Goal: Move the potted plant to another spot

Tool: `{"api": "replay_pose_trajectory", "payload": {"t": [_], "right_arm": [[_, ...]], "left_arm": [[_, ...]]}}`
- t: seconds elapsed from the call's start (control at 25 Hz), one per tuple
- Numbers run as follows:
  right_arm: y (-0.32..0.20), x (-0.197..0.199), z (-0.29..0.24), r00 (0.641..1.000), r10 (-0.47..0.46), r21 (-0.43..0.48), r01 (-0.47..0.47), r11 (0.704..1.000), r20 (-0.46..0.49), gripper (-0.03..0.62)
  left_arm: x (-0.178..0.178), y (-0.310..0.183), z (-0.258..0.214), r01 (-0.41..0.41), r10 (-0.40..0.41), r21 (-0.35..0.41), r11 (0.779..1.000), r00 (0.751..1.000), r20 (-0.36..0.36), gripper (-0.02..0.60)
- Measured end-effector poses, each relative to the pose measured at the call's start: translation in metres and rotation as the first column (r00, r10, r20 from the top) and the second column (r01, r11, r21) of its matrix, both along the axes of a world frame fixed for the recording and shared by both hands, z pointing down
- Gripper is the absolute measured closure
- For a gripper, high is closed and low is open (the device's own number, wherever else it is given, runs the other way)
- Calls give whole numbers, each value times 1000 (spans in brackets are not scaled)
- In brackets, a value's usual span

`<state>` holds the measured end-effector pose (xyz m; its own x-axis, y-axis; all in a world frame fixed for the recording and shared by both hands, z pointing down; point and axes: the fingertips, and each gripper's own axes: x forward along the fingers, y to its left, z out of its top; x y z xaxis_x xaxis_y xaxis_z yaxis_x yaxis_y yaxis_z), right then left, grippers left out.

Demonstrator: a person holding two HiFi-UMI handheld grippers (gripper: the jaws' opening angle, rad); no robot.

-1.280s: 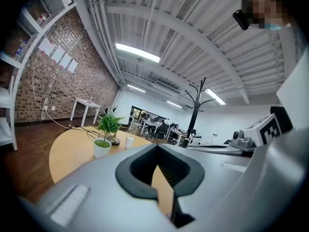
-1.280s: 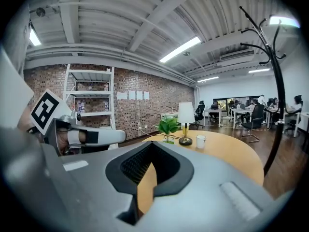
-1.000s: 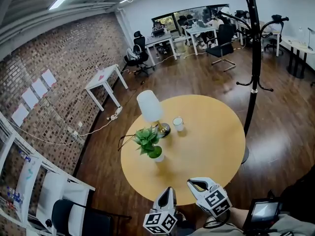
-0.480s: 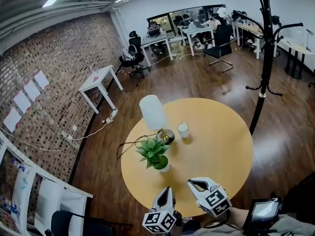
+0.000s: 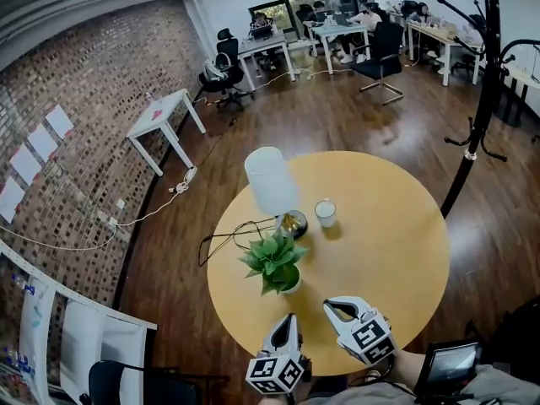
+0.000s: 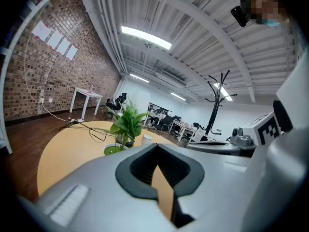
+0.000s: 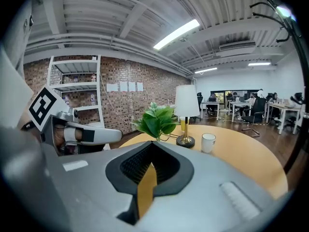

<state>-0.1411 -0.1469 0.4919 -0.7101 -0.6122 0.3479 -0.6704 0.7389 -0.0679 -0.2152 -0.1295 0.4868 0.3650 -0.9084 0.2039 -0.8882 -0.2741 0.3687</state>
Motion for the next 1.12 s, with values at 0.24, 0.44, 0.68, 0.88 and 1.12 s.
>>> {"api": "replay_pose_trajectory", "payload": {"t": [0.24,0.44,0.68,0.88,1.12], "right_arm": [[-20,-19,40,999,-6,-61,3,998,-42,586],[-41,-30,73,998,-10,-103,3,995,-63,586],[-59,-39,116,996,-8,-153,-5,988,-84,586],[-69,-47,153,994,-10,-196,-12,981,-108,586],[-79,-55,185,992,-2,-240,-29,970,-128,586]], "left_arm": [[-15,-25,36,-14,14,-63,998,1000,2,591],[-25,-46,71,-17,17,-119,993,1000,2,591],[-39,-64,117,-14,16,-184,983,1000,11,591],[-52,-75,157,-10,14,-241,970,1000,14,591],[-63,-88,188,-18,20,-277,961,1000,6,591]]}}
